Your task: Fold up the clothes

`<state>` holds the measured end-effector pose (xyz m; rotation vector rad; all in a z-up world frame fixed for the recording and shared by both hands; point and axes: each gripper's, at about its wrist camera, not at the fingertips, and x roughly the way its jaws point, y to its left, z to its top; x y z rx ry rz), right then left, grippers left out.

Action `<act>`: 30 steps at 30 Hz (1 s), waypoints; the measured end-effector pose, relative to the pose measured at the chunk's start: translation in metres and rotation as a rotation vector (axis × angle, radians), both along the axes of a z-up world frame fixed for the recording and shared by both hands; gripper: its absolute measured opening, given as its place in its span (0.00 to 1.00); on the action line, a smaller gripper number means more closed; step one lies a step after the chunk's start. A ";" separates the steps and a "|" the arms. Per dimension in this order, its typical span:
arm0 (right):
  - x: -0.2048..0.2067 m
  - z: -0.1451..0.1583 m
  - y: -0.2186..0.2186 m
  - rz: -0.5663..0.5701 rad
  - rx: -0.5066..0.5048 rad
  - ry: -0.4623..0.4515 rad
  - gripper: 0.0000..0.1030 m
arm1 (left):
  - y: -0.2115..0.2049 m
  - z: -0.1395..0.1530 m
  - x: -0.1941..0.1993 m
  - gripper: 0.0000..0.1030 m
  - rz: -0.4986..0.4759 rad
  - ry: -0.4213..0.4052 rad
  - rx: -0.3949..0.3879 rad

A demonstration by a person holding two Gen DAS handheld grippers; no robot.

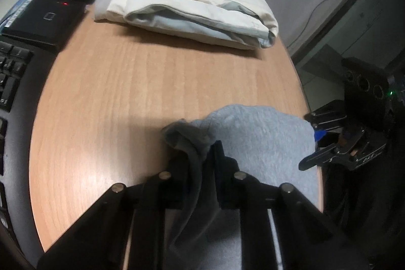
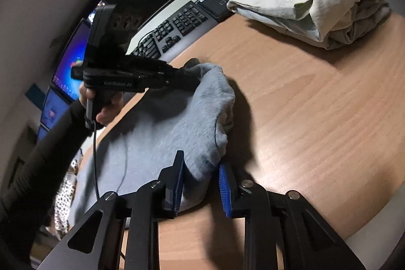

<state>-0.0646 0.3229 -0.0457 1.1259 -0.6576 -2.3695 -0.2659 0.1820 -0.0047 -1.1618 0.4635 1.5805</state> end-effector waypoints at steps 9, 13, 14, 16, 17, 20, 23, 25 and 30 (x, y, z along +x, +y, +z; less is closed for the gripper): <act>0.019 0.061 -0.033 0.124 0.024 0.269 0.23 | -0.058 0.054 0.036 0.14 0.113 0.135 0.115; 0.039 0.098 -0.080 0.291 0.022 0.408 0.23 | -0.126 0.098 0.077 0.14 0.203 0.204 0.192; 0.043 0.105 -0.094 0.337 0.022 0.432 0.23 | -0.143 0.103 0.089 0.15 0.233 0.221 0.201; 0.054 0.115 -0.129 0.442 0.019 0.472 0.23 | -0.185 0.111 0.119 0.15 0.297 0.254 0.212; 0.059 0.117 -0.143 0.484 0.016 0.481 0.23 | -0.207 0.114 0.132 0.15 0.330 0.269 0.216; 0.078 0.118 -0.197 0.631 0.031 0.518 0.23 | -0.272 0.112 0.168 0.15 0.451 0.266 0.256; 0.100 0.107 -0.254 0.769 0.065 0.525 0.23 | -0.337 0.092 0.204 0.16 0.604 0.229 0.295; 0.113 0.095 -0.289 0.854 0.096 0.518 0.23 | -0.376 0.069 0.227 0.16 0.712 0.194 0.320; 0.134 0.050 -0.359 1.047 0.195 0.421 0.28 | -0.428 0.022 0.271 0.21 0.904 0.145 0.313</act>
